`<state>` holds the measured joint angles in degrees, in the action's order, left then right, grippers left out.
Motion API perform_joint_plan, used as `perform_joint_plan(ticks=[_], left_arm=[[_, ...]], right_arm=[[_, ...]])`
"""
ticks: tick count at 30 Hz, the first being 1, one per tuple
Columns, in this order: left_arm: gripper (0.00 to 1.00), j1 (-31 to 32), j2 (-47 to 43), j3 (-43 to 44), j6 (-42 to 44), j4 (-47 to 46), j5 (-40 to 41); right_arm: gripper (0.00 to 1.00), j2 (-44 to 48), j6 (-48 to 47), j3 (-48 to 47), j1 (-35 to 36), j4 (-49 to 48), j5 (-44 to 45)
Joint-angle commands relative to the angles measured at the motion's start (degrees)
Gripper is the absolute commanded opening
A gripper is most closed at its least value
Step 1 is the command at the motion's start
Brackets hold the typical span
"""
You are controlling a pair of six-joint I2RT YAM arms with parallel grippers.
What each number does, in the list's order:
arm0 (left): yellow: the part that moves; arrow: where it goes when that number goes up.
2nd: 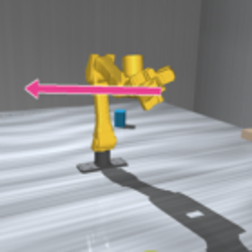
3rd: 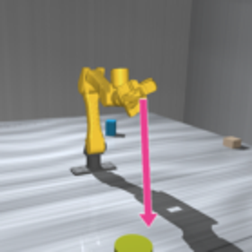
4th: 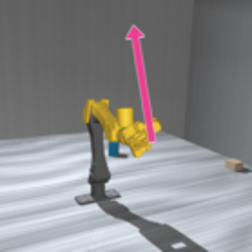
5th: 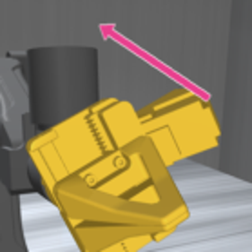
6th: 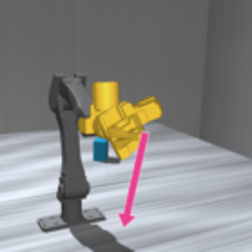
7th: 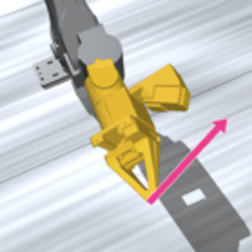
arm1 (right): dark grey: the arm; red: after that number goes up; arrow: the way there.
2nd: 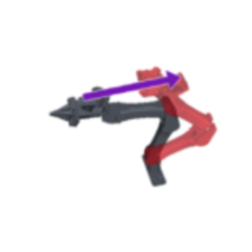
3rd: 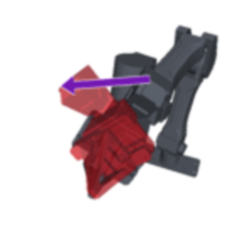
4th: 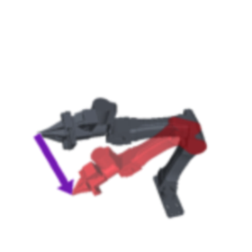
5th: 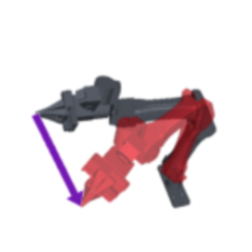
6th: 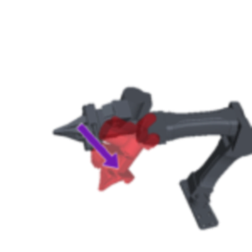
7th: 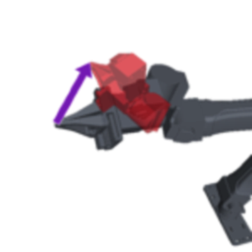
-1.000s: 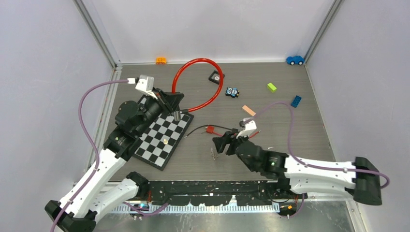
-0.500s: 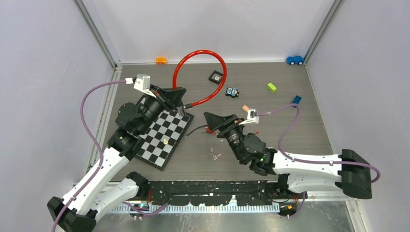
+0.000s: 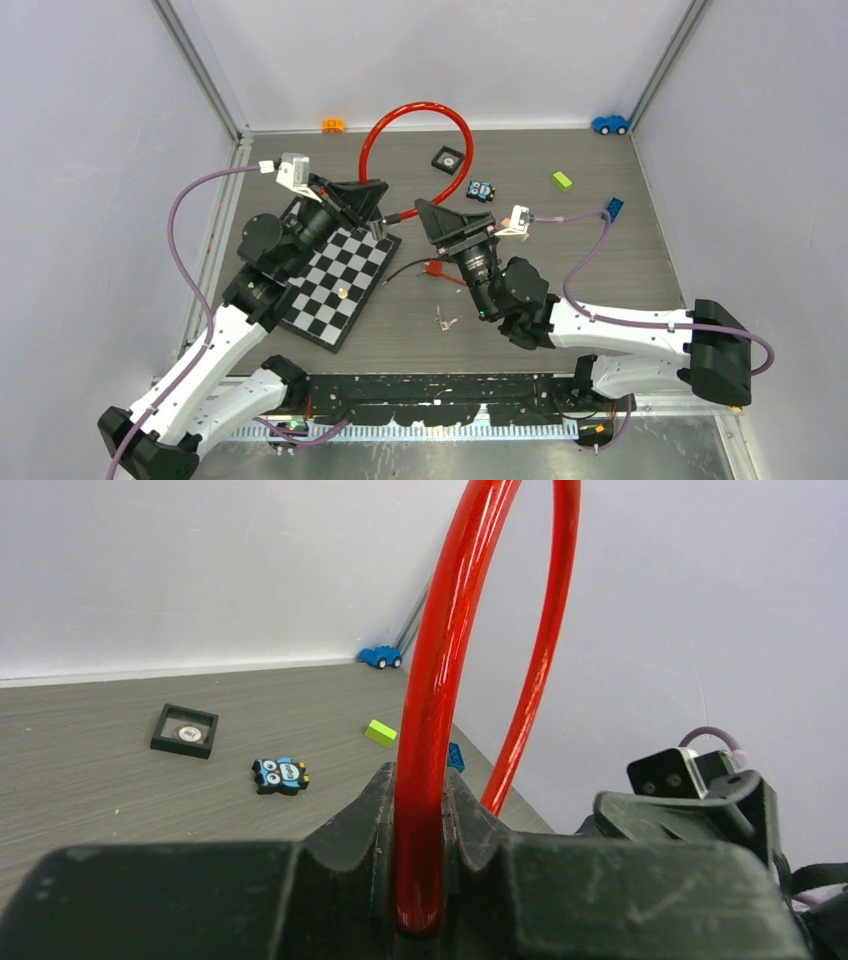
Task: Lock with the key
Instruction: Place the lock at the center of the board.
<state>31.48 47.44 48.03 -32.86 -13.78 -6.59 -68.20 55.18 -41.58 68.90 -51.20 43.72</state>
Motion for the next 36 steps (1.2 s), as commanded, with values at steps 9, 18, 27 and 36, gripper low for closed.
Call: perform_joint_plan(ticks=[9,18,27,36], left_arm=[[0.00,-0.02,-2.53,1.10,-1.00,-7.17,-1.43],[0.00,-0.02,-1.99,1.11,-2.46,-8.45,-4.33],[0.00,-0.02,-2.80,0.91,-1.85,-6.58,-6.01],[0.00,-0.02,-4.07,1.90,1.26,-2.61,-4.86]], right_arm=[[0.61,0.86,14.45,-4.90,-2.37,12.24,-1.86],[0.55,-0.49,15.53,-5.94,-4.05,13.59,-4.10],[0.01,1.72,17.53,-3.03,-8.14,13.81,-2.89],[0.01,10.59,6.92,-0.76,-9.06,18.61,6.27]])
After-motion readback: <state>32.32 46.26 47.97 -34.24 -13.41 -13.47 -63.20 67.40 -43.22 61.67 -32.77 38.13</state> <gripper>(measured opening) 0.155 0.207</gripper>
